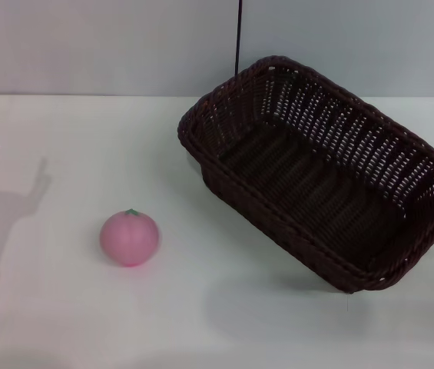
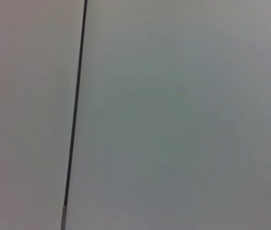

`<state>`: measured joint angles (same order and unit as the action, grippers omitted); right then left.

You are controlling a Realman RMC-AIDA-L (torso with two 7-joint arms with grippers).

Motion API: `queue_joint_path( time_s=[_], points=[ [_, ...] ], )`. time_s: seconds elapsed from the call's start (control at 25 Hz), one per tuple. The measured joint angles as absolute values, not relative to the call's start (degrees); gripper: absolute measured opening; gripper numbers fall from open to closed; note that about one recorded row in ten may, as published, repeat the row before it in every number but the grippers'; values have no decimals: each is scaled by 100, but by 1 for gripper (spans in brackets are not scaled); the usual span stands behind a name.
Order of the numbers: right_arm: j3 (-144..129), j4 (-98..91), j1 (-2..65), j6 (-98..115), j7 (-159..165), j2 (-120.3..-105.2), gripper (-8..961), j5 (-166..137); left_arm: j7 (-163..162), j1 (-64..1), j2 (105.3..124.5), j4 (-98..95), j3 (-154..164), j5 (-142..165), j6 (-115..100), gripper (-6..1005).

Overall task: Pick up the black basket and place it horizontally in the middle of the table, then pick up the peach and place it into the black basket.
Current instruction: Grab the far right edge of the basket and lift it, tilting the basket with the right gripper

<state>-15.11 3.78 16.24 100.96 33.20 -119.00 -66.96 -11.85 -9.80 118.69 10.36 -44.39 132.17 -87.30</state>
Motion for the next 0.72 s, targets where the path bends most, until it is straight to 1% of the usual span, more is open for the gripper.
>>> queue_joint_path(
  time_s=[0.2, 0.4, 0.52, 0.72],
  points=[
    [-1535, 301, 1656, 10075, 3390, -11900, 679, -6695, -1188, -1048, 11856, 1032, -4456, 13213, -8714, 855],
    [-1607, -66, 1543, 10109, 3684, -11895, 679, -6708, -1191, -1071, 11829, 1001, -4468, 13213, -8719, 855],
    [-1808, -815, 1393, 10156, 4379, -11880, 679, -6811, -1246, -1050, 11829, 1000, -4491, 13193, -8742, 855],
    [-1897, -3320, 1153, 9870, 7076, -11849, 679, -7752, -1347, -1066, 11825, 975, -4491, 13194, -8747, 854]
  ],
)
